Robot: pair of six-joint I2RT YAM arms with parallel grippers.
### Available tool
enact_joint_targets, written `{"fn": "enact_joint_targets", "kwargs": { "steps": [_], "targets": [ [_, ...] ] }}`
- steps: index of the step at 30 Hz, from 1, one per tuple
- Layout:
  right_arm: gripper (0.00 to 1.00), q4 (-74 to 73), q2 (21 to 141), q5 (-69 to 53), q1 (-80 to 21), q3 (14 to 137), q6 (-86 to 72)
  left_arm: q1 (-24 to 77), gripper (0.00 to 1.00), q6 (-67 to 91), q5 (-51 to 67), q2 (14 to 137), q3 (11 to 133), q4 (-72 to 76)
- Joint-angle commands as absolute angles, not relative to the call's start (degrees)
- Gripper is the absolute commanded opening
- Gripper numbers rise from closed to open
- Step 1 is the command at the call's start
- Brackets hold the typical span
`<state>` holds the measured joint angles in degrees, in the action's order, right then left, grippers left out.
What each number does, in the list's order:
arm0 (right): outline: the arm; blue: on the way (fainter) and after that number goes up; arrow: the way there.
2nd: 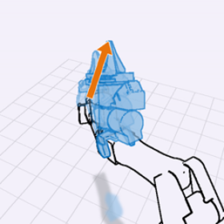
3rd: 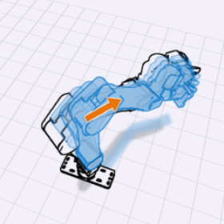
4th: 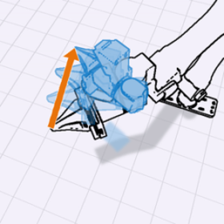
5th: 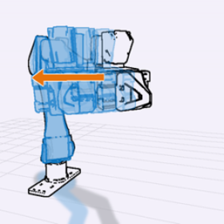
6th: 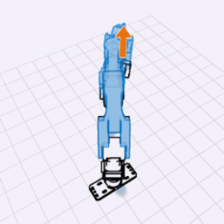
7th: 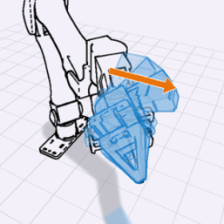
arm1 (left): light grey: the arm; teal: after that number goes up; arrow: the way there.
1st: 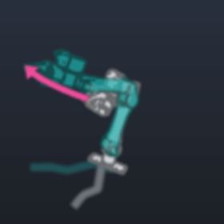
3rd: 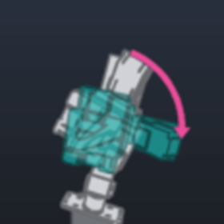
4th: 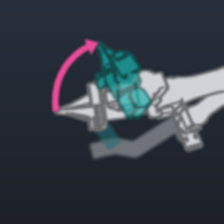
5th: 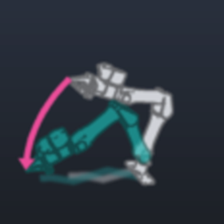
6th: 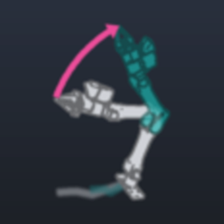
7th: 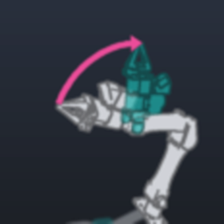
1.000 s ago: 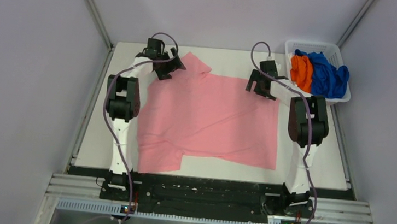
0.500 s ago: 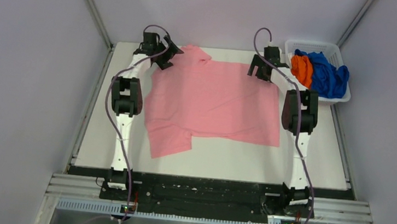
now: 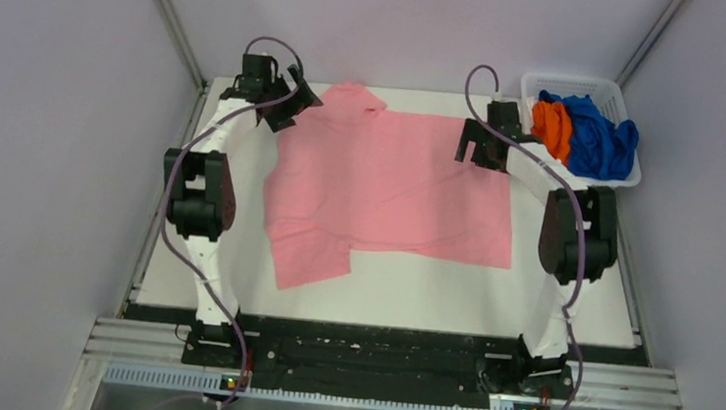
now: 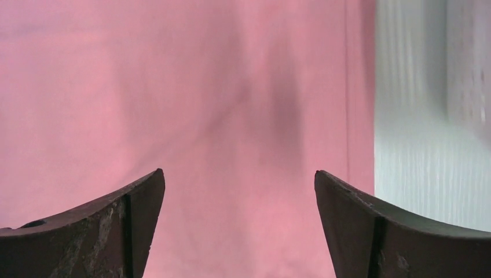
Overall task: Fold and stack the t-shirts
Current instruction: Flatten out the tshirt, then grab the side of the flattened tshirt closest away from the robot with both arms
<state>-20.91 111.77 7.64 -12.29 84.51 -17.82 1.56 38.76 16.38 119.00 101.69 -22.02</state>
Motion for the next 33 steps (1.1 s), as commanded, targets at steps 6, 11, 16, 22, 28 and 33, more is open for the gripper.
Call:
{"fn": "enact_joint_targets", "kwargs": {
  "steps": [6,11,16,22,28,33],
  "targets": [
    [0.99,-17.89,85.33,12.43,-14.48,56.22,-35.14,7.01,0.99,37.96,7.0,85.96,64.97,-34.44],
    [0.99,-20.3,77.42,15.94,-14.47,49.07,-36.9,13.75,0.98,39.1,2.87,77.41,51.69,-41.86],
    [0.99,-20.83,72.98,17.04,-14.41,44.02,-38.58,16.92,0.94,43.38,4.26,68.51,39.69,-45.34],
    [0.99,-20.43,69.76,18.59,-14.38,40.62,-38.95,18.37,0.76,46.06,1.71,63.97,33.28,-46.02],
    [0.98,-20.92,66.61,18.14,-14.36,37.42,-39.51,18.37,0.63,47.57,-0.89,68.79,31.72,-38.8],
    [0.98,-24.09,60.45,18.98,-14.41,33.9,-41.6,18.37,0.18,47.41,-2.44,76.07,34.33,-33.67]
  ]
}}
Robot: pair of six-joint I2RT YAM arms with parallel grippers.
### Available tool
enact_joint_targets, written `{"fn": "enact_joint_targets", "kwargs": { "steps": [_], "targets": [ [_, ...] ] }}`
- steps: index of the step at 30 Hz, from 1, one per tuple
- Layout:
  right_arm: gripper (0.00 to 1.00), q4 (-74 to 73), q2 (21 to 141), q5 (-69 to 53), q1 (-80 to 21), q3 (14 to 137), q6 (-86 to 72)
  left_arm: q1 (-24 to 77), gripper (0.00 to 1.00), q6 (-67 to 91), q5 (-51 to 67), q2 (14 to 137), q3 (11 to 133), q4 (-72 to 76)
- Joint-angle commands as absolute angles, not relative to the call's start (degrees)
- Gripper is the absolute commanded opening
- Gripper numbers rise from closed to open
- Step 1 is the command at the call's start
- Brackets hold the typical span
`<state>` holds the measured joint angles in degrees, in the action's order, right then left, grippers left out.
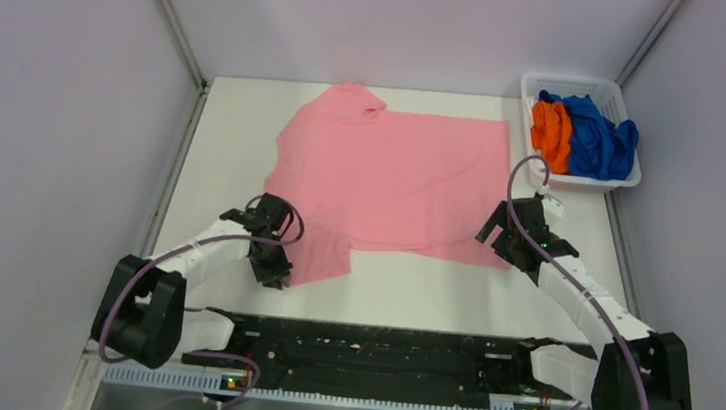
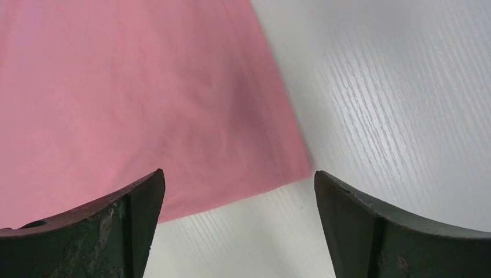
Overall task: Fold and stack the t-shirts
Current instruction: Grab the side of the flattened tshirt closest away from the robot with both arms
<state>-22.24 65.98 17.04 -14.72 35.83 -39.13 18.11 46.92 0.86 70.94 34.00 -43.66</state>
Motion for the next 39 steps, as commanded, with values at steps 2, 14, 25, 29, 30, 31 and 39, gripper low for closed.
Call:
{"fn": "enact_joint_targets", "kwargs": {
  "steps": [2,14,25,29,30,31,39],
  "targets": [
    [0.97,-26.49,58.03,18.95,-14.34,32.82,-43.19,18.41,0.0,46.72,1.27,77.08,34.45,-32.5],
    [0.73,-24.93,55.86,18.2,-14.41,26.27,-52.46,18.46,0.0,44.52,7.01,70.64,32.62,-35.42],
    [0.36,-14.34,66.07,18.29,-14.29,24.43,-53.26,18.97,0.0,45.78,9.41,66.52,30.19,-41.3],
    [0.28,-13.86,68.48,19.08,-14.17,25.1,-53.34,19.05,0.0,46.87,9.63,63.62,28.6,-43.52],
    [0.24,-14.0,68.81,19.15,-14.15,25.05,-53.3,19.15,0.0,47.04,9.85,62.84,28.18,-43.69],
    [0.21,-14.32,68.93,19.27,-14.21,24.95,-53.35,19.16,0.0,47.23,10.23,62.12,27.76,-43.8],
    [0.0,-23.42,61.72,18.83,-14.23,24.2,-52.47,20.82,0.0,49.61,15.58,55.49,25.6,-49.16]
  ]
}}
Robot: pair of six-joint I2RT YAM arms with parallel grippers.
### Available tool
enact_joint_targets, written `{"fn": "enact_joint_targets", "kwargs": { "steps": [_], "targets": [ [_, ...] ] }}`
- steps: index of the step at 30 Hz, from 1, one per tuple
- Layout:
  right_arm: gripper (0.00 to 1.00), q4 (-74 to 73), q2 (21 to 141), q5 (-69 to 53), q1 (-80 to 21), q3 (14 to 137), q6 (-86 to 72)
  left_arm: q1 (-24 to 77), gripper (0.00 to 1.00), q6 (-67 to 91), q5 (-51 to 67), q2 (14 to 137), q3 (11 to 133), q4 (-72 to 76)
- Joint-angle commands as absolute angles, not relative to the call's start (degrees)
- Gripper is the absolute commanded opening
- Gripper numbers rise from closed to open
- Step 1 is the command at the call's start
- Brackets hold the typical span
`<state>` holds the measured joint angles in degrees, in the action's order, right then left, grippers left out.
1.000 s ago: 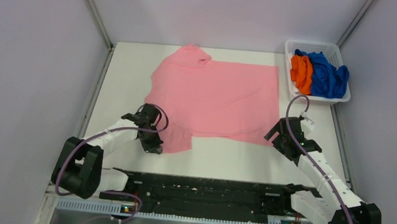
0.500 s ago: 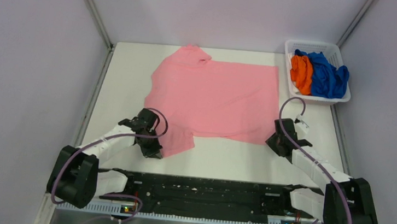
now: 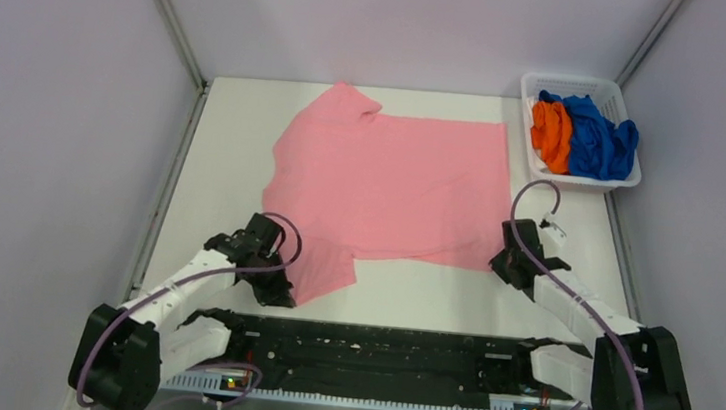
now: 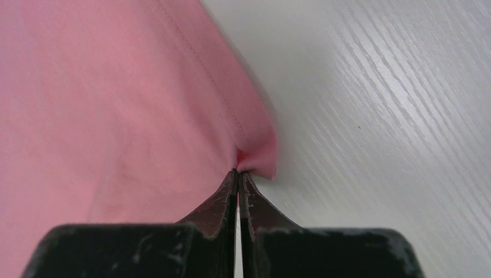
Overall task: Fold and stack the t-shirts
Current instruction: Grab the side of the flattened tshirt closest away from the robot with both arms, then fold the flattened tshirt in 1/3 of the way
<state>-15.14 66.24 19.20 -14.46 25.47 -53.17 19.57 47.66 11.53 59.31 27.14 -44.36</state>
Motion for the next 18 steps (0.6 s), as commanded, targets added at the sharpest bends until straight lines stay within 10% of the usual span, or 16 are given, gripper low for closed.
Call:
{"fn": "enact_joint_targets", "kwargs": {
  "steps": [1,18],
  "targets": [
    [0.0,-24.67,60.24,17.72,-14.17,24.31,-51.84,20.94,0.0,50.0,17.03,53.97,25.13,-49.3],
    [0.0,-22.67,70.46,8.25,-14.28,40.49,-41.68,20.01,0.0,31.91,15.77,78.89,60.14,-42.97]
  ]
}}
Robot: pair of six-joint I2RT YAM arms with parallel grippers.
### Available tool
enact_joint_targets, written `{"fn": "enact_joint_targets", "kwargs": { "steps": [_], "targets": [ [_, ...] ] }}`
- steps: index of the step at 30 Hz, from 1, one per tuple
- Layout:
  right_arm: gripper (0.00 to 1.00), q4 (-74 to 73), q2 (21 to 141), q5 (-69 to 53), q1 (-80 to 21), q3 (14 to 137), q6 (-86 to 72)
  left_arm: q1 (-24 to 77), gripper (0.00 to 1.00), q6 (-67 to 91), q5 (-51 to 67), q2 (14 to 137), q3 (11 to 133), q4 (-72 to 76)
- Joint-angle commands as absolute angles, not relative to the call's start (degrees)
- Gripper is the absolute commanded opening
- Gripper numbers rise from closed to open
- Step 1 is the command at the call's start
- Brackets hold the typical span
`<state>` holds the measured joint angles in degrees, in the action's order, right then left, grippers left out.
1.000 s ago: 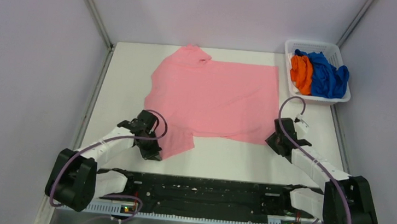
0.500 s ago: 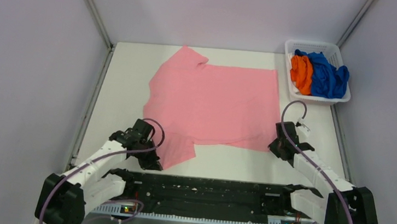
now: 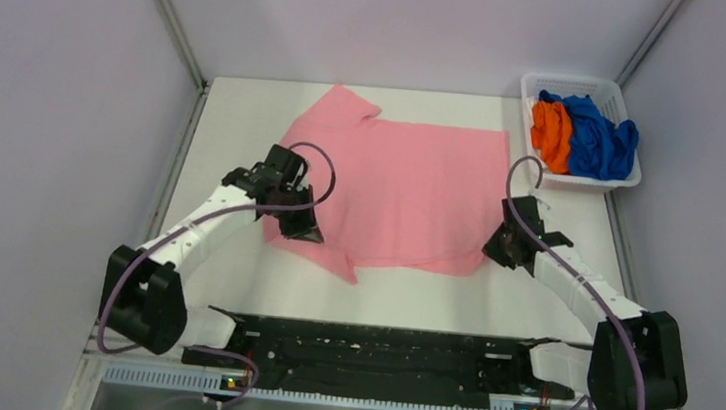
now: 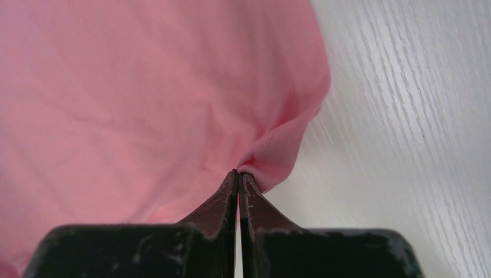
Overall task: Fold and stack the t-shirts
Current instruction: Fold the flattened tshirt in 1/3 of the way
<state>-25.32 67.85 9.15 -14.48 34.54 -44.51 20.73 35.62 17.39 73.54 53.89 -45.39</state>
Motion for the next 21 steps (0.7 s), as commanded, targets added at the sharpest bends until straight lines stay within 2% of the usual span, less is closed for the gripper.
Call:
{"fn": "enact_joint_targets", "kwargs": {
  "steps": [1,13,21],
  "targets": [
    [0.0,-22.77,71.56,8.37,-14.3,41.92,-41.11,19.49,0.0,31.61,15.39,80.36,61.89,-42.82],
    [0.0,-18.38,82.18,9.14,-10.79,54.38,-37.29,10.55,0.0,31.43,18.51,88.91,71.85,-25.4],
    [0.0,-16.73,87.92,8.86,-8.31,59.89,-35.67,7.65,0.0,26.89,19.39,98.58,83.29,-22.86]
  ]
}}
